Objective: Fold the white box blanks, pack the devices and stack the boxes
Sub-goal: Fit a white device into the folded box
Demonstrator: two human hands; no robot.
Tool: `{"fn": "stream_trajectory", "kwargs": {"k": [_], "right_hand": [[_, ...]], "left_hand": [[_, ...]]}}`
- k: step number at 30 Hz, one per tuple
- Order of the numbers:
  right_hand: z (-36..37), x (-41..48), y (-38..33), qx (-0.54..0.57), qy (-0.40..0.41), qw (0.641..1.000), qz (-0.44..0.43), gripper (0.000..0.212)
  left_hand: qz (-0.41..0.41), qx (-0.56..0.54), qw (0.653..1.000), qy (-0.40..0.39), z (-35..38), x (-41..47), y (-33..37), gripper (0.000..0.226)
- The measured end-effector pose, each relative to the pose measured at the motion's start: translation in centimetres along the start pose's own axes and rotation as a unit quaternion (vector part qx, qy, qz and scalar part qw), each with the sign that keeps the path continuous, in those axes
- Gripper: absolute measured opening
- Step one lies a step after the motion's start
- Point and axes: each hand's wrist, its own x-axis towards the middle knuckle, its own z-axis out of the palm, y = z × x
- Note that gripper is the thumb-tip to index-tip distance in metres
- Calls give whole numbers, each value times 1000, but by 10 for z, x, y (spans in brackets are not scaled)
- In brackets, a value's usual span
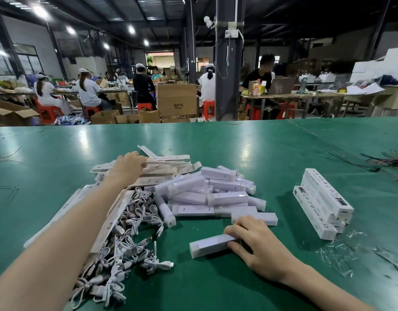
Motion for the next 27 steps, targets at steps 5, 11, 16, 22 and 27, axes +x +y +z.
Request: {"fn": "stream_trajectory", "kwargs": {"k": [5,11,16,22,27], "right_hand": [[-1,0,-3,-19,6,1000,1,30],[-17,1,-18,219,120,960,126,43],[-41,-1,-20,598,170,768,151,53],[-55,-2,-22,709,153,672,149,45],[-54,-1,-24,705,164,669,172,34]], "left_hand": [[-10,-169,976,137,-29,-21,12,25],[72,-470,868,141,-52,-116,114,37],[231,-343,907,83,-29,-171,161,44],[252,-304,917,47,-24,-184,170,52],[203,-392,897,1,-26,-190,168,55]]}}
